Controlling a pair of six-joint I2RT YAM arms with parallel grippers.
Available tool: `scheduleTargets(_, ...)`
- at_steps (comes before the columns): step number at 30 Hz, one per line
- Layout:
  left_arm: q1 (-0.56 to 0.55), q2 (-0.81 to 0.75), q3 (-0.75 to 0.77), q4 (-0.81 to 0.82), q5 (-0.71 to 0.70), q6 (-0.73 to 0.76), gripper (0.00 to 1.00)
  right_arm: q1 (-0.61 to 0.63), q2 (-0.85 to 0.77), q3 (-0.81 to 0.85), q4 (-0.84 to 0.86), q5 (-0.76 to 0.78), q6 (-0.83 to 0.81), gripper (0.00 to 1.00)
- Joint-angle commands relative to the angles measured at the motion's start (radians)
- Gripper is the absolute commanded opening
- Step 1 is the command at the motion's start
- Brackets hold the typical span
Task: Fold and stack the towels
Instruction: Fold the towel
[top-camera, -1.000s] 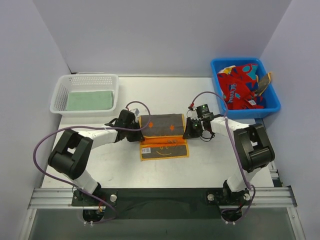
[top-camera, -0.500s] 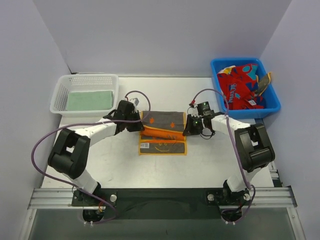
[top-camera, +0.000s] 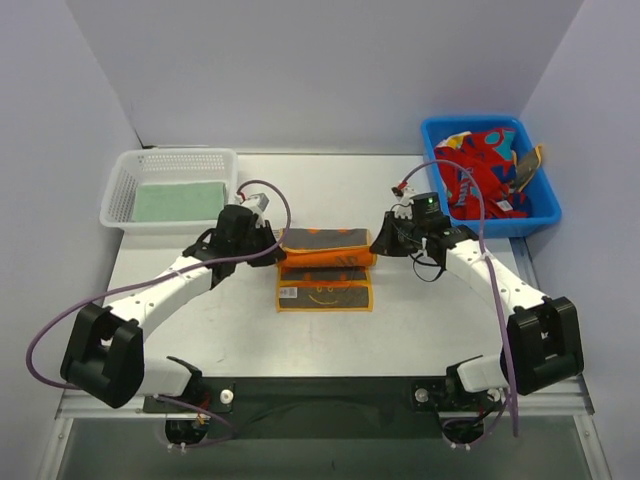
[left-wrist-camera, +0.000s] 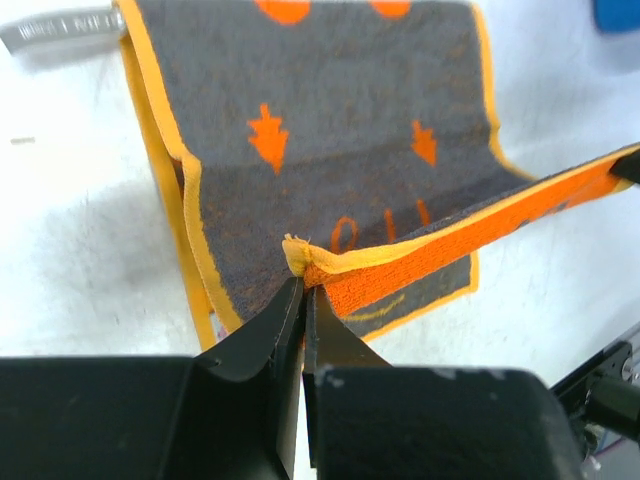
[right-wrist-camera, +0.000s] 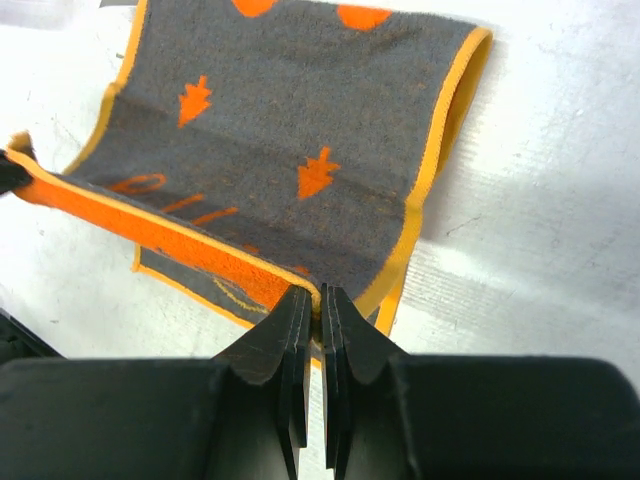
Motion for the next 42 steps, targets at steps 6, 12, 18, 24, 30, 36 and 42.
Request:
scheduleTargets(6, -0.02, 0.029, -0.158, 0.009, -0.069, -0.026, 0.0, 0.006, 0.073, -0.08, -0.057, 0.05, 0.007, 0.0)
scheduleTargets(12, -0.023, 0.14, -0.161, 0.056, -0.081, -0.023, 0.0, 0.008, 0.182, -0.083, -0.023, 0.053, -0.007, 0.0)
scheduleTargets(18, -0.032, 0.117, -0.193, 0.073, -0.076, -0.029, 0.07, 0.014, 0.182, -0.101, -0.02, 0.031, -0.016, 0.0)
scheduleTargets(24, -0.037, -0.013, -0.233, 0.029, -0.05, -0.049, 0.42, 0.033, 0.122, -0.103, -0.057, -0.021, -0.026, 0.18)
scheduleTargets(30, -0.051, -0.214, -0.29, -0.031, -0.061, -0.095, 0.75, 0.074, 0.032, -0.132, -0.141, -0.055, -0.053, 0.32)
scheduleTargets(36, -0.064, -0.312, -0.31, -0.083, -0.072, -0.13, 0.82, 0.108, -0.039, -0.189, -0.174, -0.029, -0.066, 0.38)
scheduleTargets(42, -0.069, -0.239, -0.229, -0.071, -0.09, -0.095, 0.82, 0.108, -0.051, -0.149, -0.192, -0.009, -0.102, 0.38)
